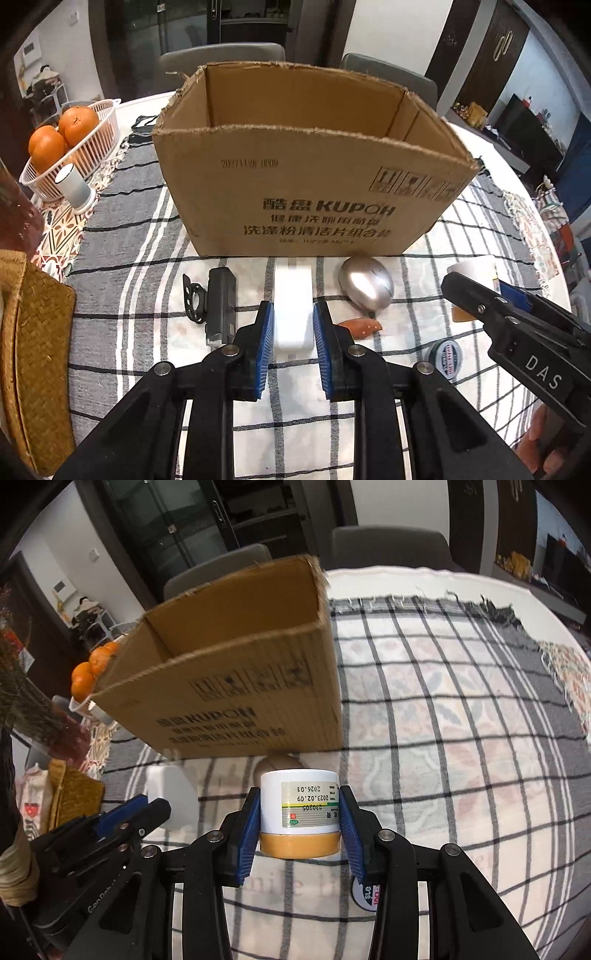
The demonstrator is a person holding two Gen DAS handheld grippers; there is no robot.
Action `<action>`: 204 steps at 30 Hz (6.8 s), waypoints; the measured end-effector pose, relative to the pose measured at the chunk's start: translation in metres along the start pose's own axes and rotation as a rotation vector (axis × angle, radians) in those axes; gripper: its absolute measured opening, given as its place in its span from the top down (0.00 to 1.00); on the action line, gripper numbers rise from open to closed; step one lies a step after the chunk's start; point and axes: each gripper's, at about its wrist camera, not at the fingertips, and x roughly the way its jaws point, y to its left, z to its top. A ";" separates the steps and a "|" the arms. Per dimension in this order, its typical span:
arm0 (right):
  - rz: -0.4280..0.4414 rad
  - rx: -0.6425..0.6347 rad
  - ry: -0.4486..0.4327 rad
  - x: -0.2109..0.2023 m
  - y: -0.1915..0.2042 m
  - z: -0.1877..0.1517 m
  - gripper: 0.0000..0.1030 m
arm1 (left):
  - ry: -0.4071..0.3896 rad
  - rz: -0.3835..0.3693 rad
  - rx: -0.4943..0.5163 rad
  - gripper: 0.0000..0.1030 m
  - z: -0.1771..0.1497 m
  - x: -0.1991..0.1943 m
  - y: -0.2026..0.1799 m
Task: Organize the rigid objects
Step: 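Close the left tool on the white plug charger, then lift the jar and charger and carry both over the box, then open both tools to drop the jar and charger into the box, then withdraw both tools from the box toward the remaining objects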
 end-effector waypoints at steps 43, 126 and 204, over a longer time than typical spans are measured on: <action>0.012 0.033 0.026 -0.016 -0.007 -0.089 0.60 | 0.116 -0.067 0.244 0.53 -0.083 0.023 -0.034; 0.047 -0.145 -0.228 -0.051 0.057 0.076 0.60 | -0.256 0.031 0.153 0.58 0.087 -0.061 0.015; -0.105 0.012 -0.200 -0.063 0.002 -0.053 0.37 | -0.163 -0.014 0.280 0.47 -0.041 -0.029 -0.016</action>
